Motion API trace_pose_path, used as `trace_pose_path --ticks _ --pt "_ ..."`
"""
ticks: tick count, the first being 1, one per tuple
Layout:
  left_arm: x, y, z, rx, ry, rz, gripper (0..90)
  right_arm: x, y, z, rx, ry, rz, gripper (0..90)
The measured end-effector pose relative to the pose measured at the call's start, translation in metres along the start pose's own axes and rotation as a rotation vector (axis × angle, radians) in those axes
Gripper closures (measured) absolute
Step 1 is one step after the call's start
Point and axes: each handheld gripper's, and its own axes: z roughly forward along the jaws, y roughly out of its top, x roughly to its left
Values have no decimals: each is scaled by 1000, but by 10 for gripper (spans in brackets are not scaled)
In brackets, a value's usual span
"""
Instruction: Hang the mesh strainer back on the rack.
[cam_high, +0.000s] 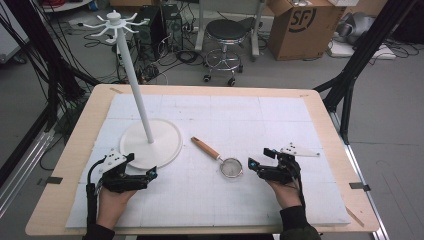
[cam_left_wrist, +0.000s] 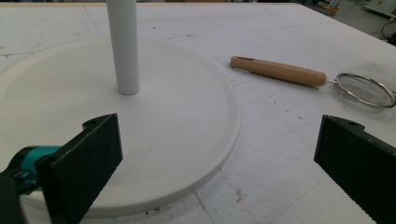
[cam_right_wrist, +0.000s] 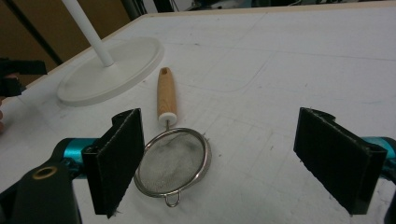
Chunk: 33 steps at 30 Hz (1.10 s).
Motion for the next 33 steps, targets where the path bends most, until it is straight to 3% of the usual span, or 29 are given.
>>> trace_pose_path --ticks 18,25,33 --pt "0 0 0 1 7 7 17 8 18 20 67 68 12 170" --pt "-1 0 -1 -2 6 8 16 15 28 28 68 76 -14 170" --pt "0 1 -2 -8 3 5 17 17 31 38 75 89 1 170"
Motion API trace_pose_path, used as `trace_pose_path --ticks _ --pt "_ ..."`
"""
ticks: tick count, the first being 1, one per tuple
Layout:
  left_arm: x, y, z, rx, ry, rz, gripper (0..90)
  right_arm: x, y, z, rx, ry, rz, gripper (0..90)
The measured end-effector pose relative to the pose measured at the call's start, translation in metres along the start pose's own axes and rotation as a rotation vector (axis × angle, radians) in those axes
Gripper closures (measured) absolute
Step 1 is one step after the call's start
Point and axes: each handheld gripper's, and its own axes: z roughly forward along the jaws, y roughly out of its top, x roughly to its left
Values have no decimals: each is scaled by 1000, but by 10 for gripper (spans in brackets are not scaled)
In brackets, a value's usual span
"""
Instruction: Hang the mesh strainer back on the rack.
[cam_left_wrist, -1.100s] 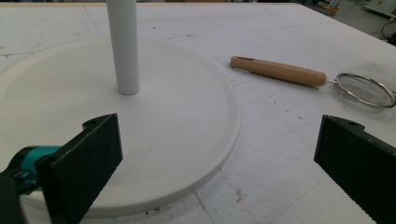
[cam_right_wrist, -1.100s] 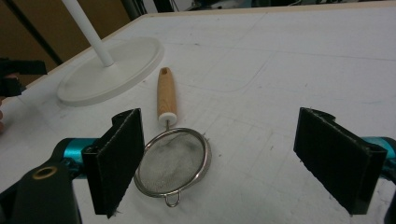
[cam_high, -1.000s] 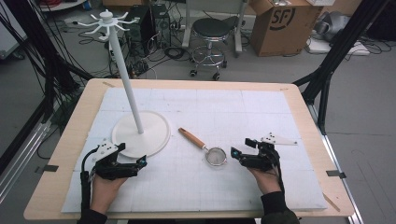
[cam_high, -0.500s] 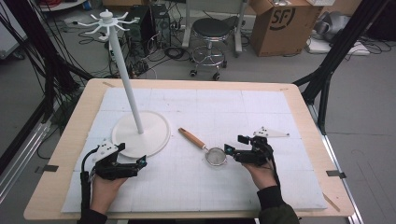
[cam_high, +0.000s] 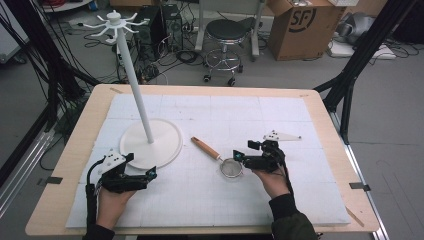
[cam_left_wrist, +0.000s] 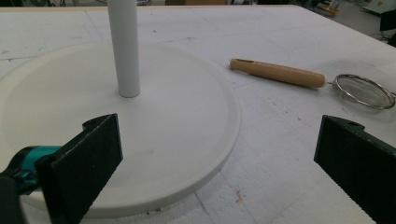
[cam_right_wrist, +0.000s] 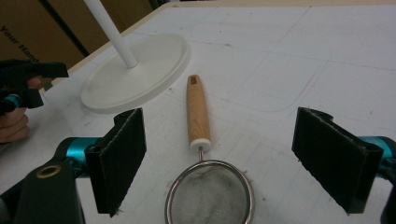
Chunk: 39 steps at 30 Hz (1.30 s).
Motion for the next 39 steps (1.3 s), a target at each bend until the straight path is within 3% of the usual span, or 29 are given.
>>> trace_pose_path --ticks 10,17,22,31,39 --pt "0 0 -1 -3 -4 -10 16 7 11 21 33 22 4 176" --pt "-3 0 -1 -6 -18 -7 16 12 15 40 89 17 19 184" --pt "1 0 -4 -15 -16 -30 17 14 17 45 91 19 28 185" --pt "1 1 -5 -21 -6 -28 16 16 27 61 129 15 25 219" --pt "-1 1 -5 -26 -22 -20 16 19 33 72 161 17 23 220"
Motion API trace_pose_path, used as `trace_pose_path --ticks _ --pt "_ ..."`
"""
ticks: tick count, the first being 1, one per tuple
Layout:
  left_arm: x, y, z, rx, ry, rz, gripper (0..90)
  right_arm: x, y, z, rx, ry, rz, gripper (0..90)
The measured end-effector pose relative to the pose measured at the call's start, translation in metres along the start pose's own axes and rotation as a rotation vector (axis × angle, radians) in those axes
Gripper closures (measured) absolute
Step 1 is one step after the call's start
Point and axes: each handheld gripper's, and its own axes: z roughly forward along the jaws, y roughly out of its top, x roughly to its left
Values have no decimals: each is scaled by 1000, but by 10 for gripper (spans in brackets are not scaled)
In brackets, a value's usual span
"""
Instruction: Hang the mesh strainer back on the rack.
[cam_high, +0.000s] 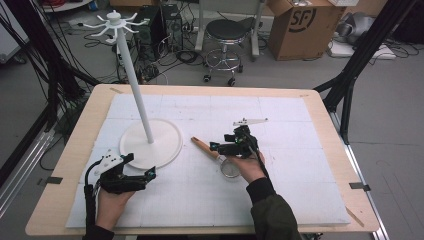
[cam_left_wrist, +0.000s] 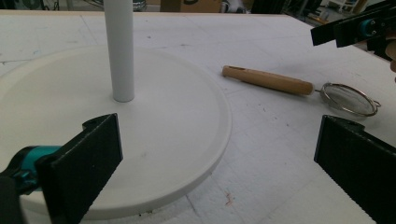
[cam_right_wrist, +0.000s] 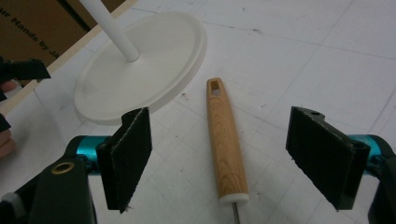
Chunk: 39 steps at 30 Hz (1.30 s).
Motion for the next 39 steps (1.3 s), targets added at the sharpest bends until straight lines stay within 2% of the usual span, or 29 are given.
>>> trace_pose_path --ticks 8,22,29,30,32,35,39 --pt "1 0 -1 -7 5 -3 16 4 7 8 30 7 -7 289" --pt "1 1 -1 -8 6 2 16 7 18 16 72 8 -2 294" --pt "1 1 -2 -8 4 9 16 7 16 21 120 -6 -5 321" --pt "1 1 -1 -12 5 8 16 8 15 23 129 -6 -4 336" --pt "1 1 -1 -11 5 10 16 7 15 24 135 -14 -4 424" --pt "1 1 -1 -11 7 11 16 5 14 25 144 -13 6 414" --pt "1 1 -2 -15 6 14 16 5 12 28 177 -9 -9 415"
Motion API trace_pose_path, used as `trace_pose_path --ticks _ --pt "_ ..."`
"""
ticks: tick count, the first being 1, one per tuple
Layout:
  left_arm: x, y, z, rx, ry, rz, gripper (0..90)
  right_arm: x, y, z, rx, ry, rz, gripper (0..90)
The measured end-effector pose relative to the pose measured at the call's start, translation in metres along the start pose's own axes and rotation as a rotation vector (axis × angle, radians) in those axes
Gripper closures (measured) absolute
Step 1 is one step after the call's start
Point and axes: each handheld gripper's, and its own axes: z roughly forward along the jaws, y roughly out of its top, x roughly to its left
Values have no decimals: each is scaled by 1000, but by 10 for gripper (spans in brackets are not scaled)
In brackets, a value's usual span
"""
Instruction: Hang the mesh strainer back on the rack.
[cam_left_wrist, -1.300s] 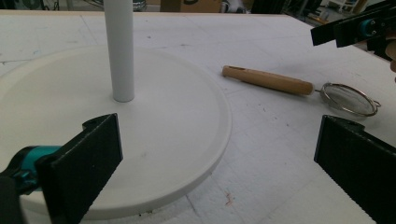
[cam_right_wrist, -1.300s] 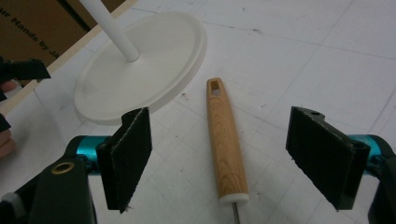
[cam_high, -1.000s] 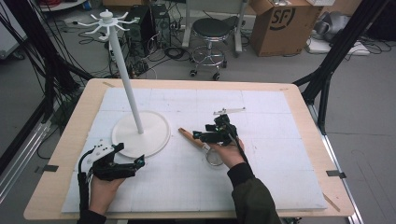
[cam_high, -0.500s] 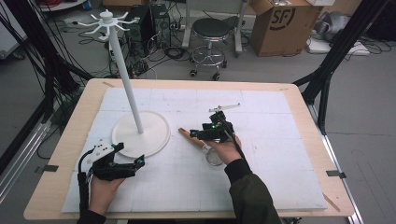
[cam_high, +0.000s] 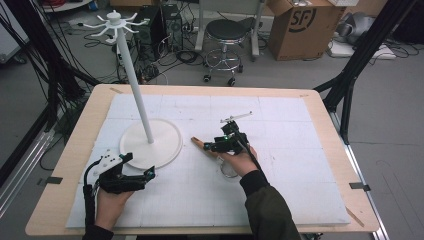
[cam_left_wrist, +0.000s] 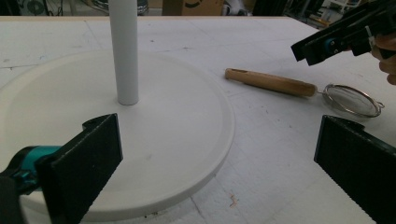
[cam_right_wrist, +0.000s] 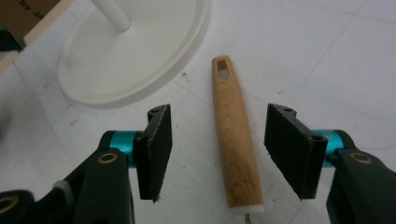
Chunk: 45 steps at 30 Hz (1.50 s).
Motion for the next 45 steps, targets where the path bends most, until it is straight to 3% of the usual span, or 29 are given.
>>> trace_pose_path --ticks 6,15,35,45 --pt "0 0 0 0 -3 3 16 -2 -3 7 64 -16 13 478" --pt "1 1 -1 -6 -1 3 16 -3 -4 9 88 -36 2 507" --pt "1 0 0 1 5 1 16 -6 -10 15 134 -32 9 563" --pt "1 0 0 4 2 -1 16 1 -11 16 163 -58 -35 587"
